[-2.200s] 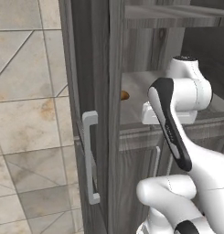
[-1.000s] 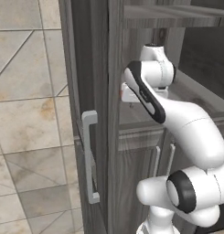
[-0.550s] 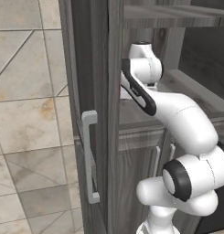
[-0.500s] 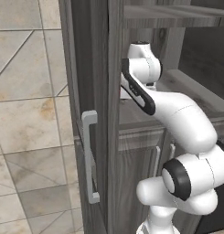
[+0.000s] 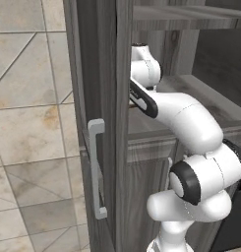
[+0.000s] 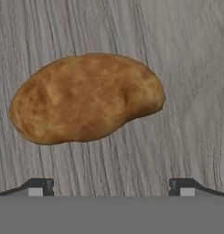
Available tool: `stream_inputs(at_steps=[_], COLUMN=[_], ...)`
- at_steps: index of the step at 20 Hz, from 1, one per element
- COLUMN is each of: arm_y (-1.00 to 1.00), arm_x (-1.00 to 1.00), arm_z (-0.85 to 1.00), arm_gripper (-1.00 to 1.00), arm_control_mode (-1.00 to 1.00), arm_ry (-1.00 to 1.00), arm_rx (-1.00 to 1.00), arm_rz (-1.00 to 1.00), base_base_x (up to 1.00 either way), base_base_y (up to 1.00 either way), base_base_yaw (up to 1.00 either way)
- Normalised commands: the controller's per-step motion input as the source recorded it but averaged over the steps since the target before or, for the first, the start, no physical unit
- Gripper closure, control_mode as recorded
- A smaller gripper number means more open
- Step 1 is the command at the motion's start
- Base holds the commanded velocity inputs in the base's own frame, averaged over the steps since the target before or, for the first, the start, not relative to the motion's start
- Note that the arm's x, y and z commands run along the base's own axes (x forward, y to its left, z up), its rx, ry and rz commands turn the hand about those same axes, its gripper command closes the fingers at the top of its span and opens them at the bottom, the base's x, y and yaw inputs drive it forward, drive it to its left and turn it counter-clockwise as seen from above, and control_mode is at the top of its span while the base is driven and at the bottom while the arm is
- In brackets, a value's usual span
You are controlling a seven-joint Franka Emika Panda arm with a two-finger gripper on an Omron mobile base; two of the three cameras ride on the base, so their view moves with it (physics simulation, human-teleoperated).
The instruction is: Pick the potatos from the cabinet and place them in one bowl. Pick the onion from the sink and place it in the other bowl.
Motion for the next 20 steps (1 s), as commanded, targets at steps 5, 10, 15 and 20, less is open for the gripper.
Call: stream_inputs(at_steps=[5, 10, 15, 20], arm_y=[0.18, 0.08, 0.00, 0.00], arm_x=[0.25, 0.24, 0.17, 0.08], arm_z=[0.00, 0.00, 0.00, 0.00], arm_gripper=[-1.00, -1.00, -1.00, -1.00], arm_control_mode=[-1.00, -1.00, -1.00, -1.00], arm_ry=[0.00, 0.00, 0.00, 0.00], arm_rx=[0.00, 0.00, 0.00, 0.00], arm_rz=[0.00, -0.02, -0.07, -0.12], base_base_x=[0.00, 0.00, 0.00, 0.00], base_base_y=[0.00, 0.00, 0.00, 0.00], base_base_yaw=[0.00, 0.00, 0.00, 0.00])
